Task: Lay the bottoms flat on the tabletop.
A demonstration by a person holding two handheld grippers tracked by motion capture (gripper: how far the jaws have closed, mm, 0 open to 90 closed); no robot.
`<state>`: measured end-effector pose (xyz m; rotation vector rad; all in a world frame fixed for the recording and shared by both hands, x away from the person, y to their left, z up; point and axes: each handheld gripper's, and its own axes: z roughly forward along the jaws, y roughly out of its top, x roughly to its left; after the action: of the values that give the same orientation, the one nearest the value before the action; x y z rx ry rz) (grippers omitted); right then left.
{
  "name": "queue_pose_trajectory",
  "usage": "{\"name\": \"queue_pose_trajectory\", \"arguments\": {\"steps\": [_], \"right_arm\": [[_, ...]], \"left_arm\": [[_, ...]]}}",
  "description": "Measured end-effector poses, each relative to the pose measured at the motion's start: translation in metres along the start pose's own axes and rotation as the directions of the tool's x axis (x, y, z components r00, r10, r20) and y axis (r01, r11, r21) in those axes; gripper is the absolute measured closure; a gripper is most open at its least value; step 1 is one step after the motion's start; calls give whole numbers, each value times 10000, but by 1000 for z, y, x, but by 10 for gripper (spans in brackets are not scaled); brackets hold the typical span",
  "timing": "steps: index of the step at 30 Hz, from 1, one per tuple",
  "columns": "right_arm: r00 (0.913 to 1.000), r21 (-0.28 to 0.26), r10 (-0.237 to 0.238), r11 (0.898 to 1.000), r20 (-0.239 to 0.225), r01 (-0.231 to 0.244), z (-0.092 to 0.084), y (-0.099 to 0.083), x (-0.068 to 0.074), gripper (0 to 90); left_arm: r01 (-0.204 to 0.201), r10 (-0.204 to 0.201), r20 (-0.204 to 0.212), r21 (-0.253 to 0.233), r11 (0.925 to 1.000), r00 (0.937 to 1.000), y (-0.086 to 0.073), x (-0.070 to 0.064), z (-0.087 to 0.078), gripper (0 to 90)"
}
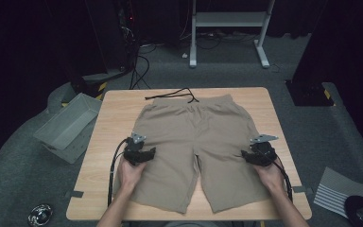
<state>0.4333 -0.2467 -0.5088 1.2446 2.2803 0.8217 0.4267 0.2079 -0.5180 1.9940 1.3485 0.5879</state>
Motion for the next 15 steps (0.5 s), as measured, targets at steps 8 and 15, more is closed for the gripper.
{"name": "queue_pose_trajectory", "arguments": {"steps": [8, 15], "right_arm": [[9994, -676, 3, 9977, -351, -26, 21, 41, 6, 483], [9979, -503, 600, 9969, -240, -611, 43, 29, -19, 435]], "left_arm": [[100, -118, 609, 310, 9995, 9981, 31, -2, 26, 358], [-53, 63, 524, -195, 9998, 9986, 31, 12, 44, 382]]}}
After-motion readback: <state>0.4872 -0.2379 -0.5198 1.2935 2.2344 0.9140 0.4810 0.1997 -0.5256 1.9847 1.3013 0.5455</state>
